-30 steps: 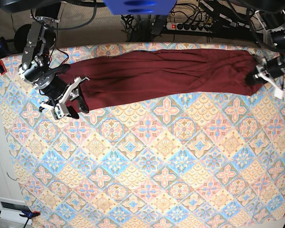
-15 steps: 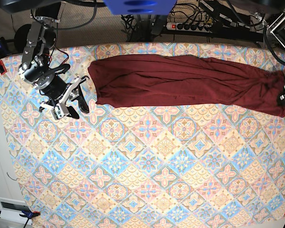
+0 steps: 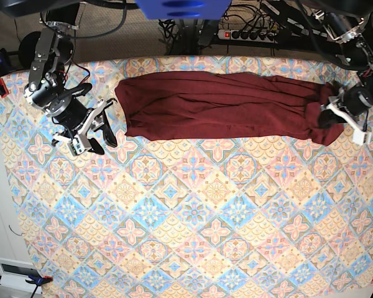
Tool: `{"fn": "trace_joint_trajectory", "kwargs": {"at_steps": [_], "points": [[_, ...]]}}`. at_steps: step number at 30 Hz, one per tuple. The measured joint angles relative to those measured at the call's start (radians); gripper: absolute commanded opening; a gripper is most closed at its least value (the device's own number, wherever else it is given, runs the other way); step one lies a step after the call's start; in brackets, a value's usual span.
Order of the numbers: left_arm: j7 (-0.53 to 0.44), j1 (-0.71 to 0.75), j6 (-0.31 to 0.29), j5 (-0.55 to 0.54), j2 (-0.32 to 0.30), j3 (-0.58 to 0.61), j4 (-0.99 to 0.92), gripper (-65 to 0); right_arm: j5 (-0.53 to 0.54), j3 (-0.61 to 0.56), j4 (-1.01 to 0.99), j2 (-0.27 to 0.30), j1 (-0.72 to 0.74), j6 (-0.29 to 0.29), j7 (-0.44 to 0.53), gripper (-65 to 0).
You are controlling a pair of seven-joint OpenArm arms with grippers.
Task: Layout the t-shirt on the table in an organized manner, then fold the t-shirt properly
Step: 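Fold the strip end with the left gripper toward the right gripper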
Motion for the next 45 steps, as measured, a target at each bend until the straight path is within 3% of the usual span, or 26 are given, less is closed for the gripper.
{"fn": "trace_joint_trajectory", "kwargs": {"at_steps": [9, 30, 35, 45], "points": [[0.000, 0.031, -0.003, 0.001, 0.114, -0.002, 0.085, -65.0, -0.063, -0.003, 0.000, 0.002, 0.000, 0.000, 0.002, -42.9], [-0.007, 0.022, -0.002, 0.006, 0.254, -0.003, 0.085, -65.0, -0.066, -0.001, 0.000, 0.002, 0.000, 0.003, 0.002, -42.9], [-0.007, 0.011, 0.001, 0.004, 0.265, 0.098, 0.085, -64.9, -0.066, -0.001, 0.000, 0.002, -0.003, 0.003, 0.002, -42.9], [-0.007, 0.012, 0.001, -0.054, 0.264, 0.143, 0.085, -46.6, -0.066, -0.001, 0.000, 0.002, -0.003, 0.003, 0.002, -42.9]]}}
